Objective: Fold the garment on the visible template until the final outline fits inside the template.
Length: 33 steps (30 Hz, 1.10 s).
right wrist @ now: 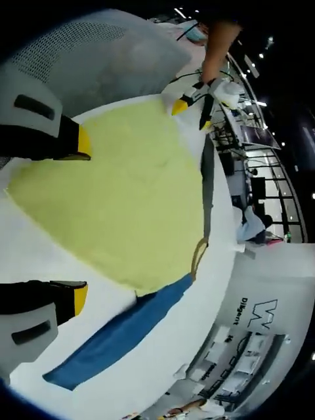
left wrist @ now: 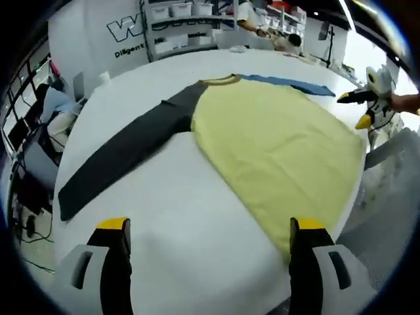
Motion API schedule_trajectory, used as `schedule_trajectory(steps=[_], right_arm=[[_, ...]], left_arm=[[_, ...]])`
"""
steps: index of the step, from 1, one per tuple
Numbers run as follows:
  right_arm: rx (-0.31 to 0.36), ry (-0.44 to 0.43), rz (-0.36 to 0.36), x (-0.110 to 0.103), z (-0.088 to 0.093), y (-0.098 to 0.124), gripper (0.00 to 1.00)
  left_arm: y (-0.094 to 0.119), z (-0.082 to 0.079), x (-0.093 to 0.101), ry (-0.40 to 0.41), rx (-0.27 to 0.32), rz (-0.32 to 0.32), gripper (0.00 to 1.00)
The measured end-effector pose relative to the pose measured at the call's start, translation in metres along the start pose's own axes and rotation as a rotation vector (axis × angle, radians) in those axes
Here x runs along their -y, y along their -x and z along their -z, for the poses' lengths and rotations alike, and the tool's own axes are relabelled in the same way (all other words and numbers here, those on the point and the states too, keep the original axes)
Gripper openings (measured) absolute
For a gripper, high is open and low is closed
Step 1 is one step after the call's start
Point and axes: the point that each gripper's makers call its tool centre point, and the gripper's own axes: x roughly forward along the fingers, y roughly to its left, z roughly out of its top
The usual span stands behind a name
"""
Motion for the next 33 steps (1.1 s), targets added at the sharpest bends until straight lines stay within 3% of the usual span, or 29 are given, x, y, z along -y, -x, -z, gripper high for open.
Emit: schedule_trajectory(steps=[6, 9, 14, 18, 19, 22, 28, 33], right_arm=[[0.164, -0.034, 0.015, -0.001, -0.035, 0.008, 0.90], [0.188, -0.070, 0.014, -0.006, -0.043, 0.012, 0.96], [0.192, -0.055, 0.041, -0.011, -0.048, 0.016, 0.98], [0.170, -0.072, 0.061, -0.013, -0.043, 0.018, 0.99], [0.157, -0.073, 0.069, -0.015, -0.039, 0.019, 0.99], [0.127, -0.072, 0.084, -0.019, -0.034, 0.021, 0.99], [0.099, -0.045, 0.084, -0.019, -0.030, 0.021, 0.99], [0.087, 0.011, 0.045, -0.022, -0.028, 0.022, 0.99]], left_arm=[[0.013, -0.007, -0.017, 0.102, 0.047, -0.037, 0.98], [0.016, -0.010, -0.026, 0.126, 0.070, -0.046, 0.98], [0.016, -0.012, -0.048, 0.197, 0.102, -0.083, 0.97], [0.020, -0.015, -0.059, 0.202, 0.132, -0.105, 0.95], [0.022, -0.018, -0.064, 0.208, 0.165, -0.112, 0.95], [0.027, -0.019, -0.063, 0.235, 0.195, -0.108, 0.96], [0.032, -0.014, -0.060, 0.211, 0.187, -0.099, 0.93], [0.043, -0.016, -0.069, 0.252, 0.188, -0.150, 0.92]])
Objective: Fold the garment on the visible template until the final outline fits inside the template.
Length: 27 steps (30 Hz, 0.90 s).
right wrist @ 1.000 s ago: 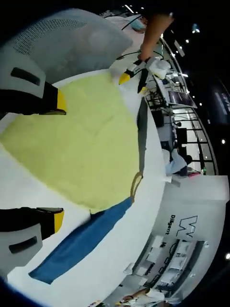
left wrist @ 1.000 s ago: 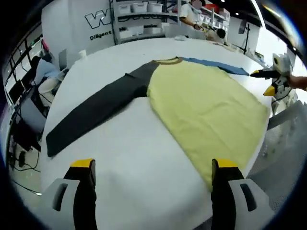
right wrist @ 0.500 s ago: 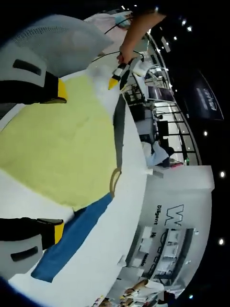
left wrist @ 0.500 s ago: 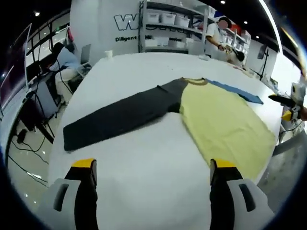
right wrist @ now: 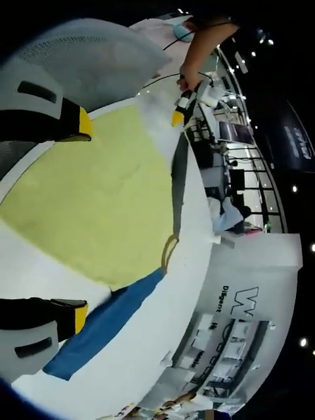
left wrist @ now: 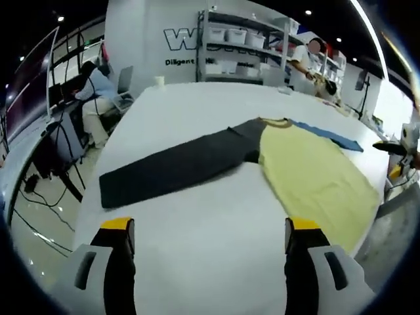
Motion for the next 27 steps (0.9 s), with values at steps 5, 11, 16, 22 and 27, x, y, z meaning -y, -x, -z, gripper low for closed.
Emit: schedule_trajectory(steps=[5, 11, 16, 22, 27], right_arm=[[0.000, 0.039, -0.061, 0.000, -0.002, -0.002, 0.99], [-0.024, 0.073, -0.092, 0.000, 0.002, -0.008, 0.99], [-0.025, 0.049, -0.064, 0.005, -0.002, -0.008, 0.99], [-0.027, -0.002, -0.025, 0.009, -0.005, -0.013, 0.99], [-0.028, -0.017, -0.008, 0.013, -0.006, -0.021, 0.99]], left_arm=[[0.004, -0.009, -0.012, 0.035, 0.022, -0.051, 0.92], [0.008, -0.010, -0.023, 0.070, 0.038, -0.084, 0.91], [-0.004, -0.003, -0.037, 0.105, 0.029, -0.084, 0.89], [-0.018, -0.006, -0.055, 0.148, 0.046, -0.085, 0.86], [-0.029, -0.012, -0.068, 0.146, 0.054, -0.078, 0.82]])
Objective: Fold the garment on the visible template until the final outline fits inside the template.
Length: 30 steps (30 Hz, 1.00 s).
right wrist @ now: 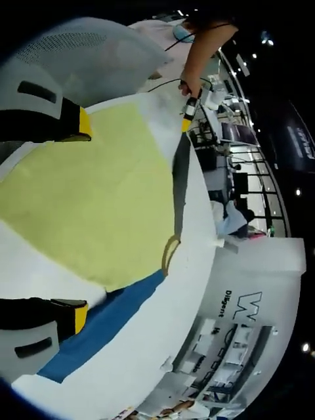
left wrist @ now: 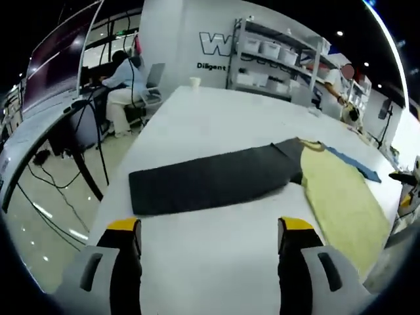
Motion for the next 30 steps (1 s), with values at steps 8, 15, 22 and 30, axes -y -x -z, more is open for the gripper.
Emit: schedule_trajectory(steps=[8, 15, 22, 30], right_arm=[[-0.008, -0.005, 0.003, 0.004, 0.004, -0.006, 0.99], [-0.017, 0.017, -0.031, 0.004, 0.006, -0.013, 0.99], [-0.049, 0.026, -0.034, 0.009, 0.013, -0.012, 0.99], [-0.065, 0.014, -0.034, 0.010, 0.018, -0.007, 0.99]], left_arm=[[-0.013, -0.008, -0.020, 0.042, 0.002, -0.043, 0.78], [-0.021, -0.003, -0.035, 0.062, -0.016, -0.099, 0.74], [-0.025, -0.007, -0.048, 0.131, -0.018, -0.135, 0.64], [-0.032, -0.004, -0.061, 0.189, -0.029, -0.173, 0.46]])
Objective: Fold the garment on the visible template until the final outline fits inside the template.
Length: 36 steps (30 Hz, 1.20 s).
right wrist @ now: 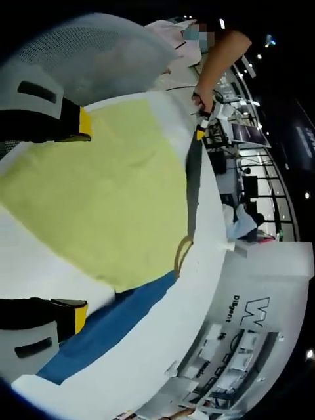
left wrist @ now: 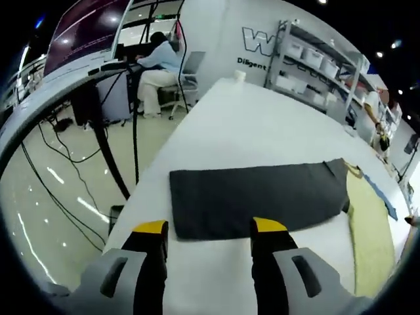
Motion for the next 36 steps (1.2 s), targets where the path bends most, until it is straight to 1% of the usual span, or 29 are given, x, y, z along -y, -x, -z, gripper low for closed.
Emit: schedule_trajectory(steps=[3, 4, 5, 7, 9, 11, 13, 15, 16, 17, 18, 19, 22, 23, 26, 27, 30, 31, 33, 35, 36], right_arm=[[0.008, -0.011, 0.006, 0.002, -0.003, 0.002, 0.99], [0.009, -0.010, 0.007, 0.001, -0.003, 0.002, 0.99], [0.010, -0.007, 0.008, 0.001, -0.004, 0.002, 0.99], [0.010, -0.002, 0.007, 0.000, -0.005, 0.002, 0.99], [0.014, 0.000, 0.007, 0.000, -0.007, 0.001, 0.99], [0.014, 0.000, 0.009, 0.000, -0.007, 0.001, 0.99], [0.015, 0.000, 0.010, 0.000, -0.007, 0.001, 0.99], [0.014, -0.001, 0.011, -0.001, -0.006, 0.002, 0.99], [0.011, 0.001, 0.011, -0.001, -0.005, 0.002, 0.99], [0.009, 0.002, 0.011, -0.001, -0.004, 0.003, 0.99], [0.007, 0.001, 0.012, -0.001, -0.003, 0.003, 0.99], [0.007, 0.000, 0.014, -0.001, -0.002, 0.003, 0.99], [0.011, -0.007, 0.016, -0.001, -0.002, 0.005, 0.99], [0.009, -0.006, 0.015, -0.002, -0.001, 0.005, 0.99], [0.014, -0.006, 0.013, -0.004, -0.002, 0.006, 0.99], [0.016, -0.005, 0.012, -0.004, -0.002, 0.006, 0.99], [0.026, -0.001, 0.010, -0.004, -0.004, 0.007, 0.99], [0.032, -0.001, 0.009, -0.005, -0.005, 0.008, 0.99], [0.035, -0.003, 0.003, -0.006, -0.005, 0.008, 0.99], [0.037, 0.004, 0.002, -0.006, -0.004, 0.009, 0.99], [0.038, 0.007, 0.001, -0.006, -0.004, 0.010, 0.99]], left_arm=[[-0.003, -0.003, -0.003, 0.008, 0.004, -0.017, 0.41], [-0.005, -0.003, -0.006, 0.008, -0.004, -0.030, 0.37], [-0.005, -0.002, -0.007, 0.007, -0.010, -0.033, 0.32], [-0.006, 0.001, -0.010, -0.004, -0.026, -0.047, 0.24], [-0.005, 0.004, -0.015, -0.059, -0.039, -0.080, 0.19], [-0.004, 0.004, -0.017, -0.104, -0.038, -0.097, 0.14], [-0.003, 0.002, -0.016, -0.083, -0.038, -0.094, 0.13], [-0.003, 0.001, -0.017, -0.085, -0.048, -0.101, 0.08], [-0.003, 0.001, -0.015, -0.089, -0.051, -0.089, 0.05], [-0.004, 0.002, -0.009, -0.079, -0.070, -0.068, 0.01], [-0.003, 0.001, -0.012, -0.109, -0.082, -0.089, 0.01], [-0.003, 0.002, -0.011, -0.145, -0.099, -0.091, 0.01], [-0.005, 0.001, -0.012, -0.169, -0.122, -0.086, 0.00], [-0.005, 0.001, -0.013, -0.167, -0.125, -0.082, 0.00], [-0.003, 0.004, -0.013, -0.165, -0.160, -0.071, 0.00], [-0.001, 0.004, -0.012, -0.192, -0.161, -0.066, 0.00], [0.005, 0.004, -0.005, -0.214, -0.146, -0.053, 0.00], [0.007, 0.002, -0.001, -0.218, -0.128, -0.040, 0.00], [0.009, -0.003, 0.003, -0.226, -0.107, -0.032, 0.00], [0.013, -0.014, 0.009, -0.220, -0.072, -0.014, 0.00], [0.015, -0.022, 0.014, -0.211, -0.044, 0.000, 0.00]])
